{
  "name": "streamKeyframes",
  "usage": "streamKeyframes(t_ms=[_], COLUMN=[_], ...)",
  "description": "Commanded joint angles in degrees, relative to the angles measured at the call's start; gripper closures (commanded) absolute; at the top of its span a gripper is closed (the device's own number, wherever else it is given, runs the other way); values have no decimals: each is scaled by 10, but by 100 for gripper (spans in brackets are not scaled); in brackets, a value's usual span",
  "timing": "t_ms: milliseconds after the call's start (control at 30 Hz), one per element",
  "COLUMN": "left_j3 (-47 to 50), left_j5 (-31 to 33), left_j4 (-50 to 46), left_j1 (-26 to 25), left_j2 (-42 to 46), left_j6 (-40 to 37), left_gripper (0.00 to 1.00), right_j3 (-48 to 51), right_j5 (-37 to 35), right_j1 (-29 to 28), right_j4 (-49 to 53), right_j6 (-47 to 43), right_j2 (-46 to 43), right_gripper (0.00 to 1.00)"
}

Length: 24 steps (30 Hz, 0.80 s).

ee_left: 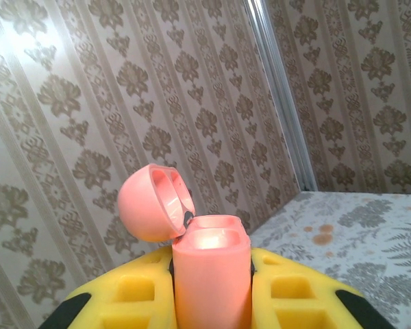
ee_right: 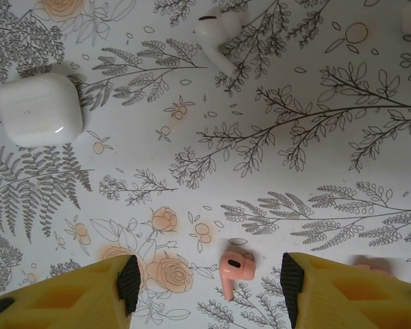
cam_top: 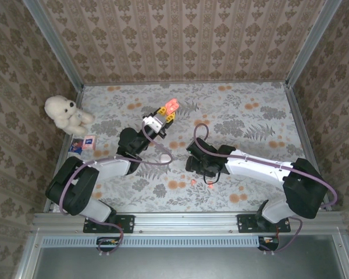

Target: Insert wireless bluetooth earbuds into charging case

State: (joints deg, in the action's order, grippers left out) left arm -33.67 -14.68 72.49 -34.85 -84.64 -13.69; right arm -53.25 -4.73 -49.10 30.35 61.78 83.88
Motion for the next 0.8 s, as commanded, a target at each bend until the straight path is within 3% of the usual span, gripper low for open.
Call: streamKeyframes(t_ms=[0,767], left_j3=[-26,-12], left_j5=[1,11], left_j4=[21,20], left_j1=[-5,-3], left_j2=[24,35], left_j6=[-27,-27], left_gripper=[100,100], right_j3=[7,-73], right_j5=[-21,-56], right_j1=[-8,-82], right_j4=[9,99], right_j6=[16,69], right_j2=[2,127], right_gripper=[40,43])
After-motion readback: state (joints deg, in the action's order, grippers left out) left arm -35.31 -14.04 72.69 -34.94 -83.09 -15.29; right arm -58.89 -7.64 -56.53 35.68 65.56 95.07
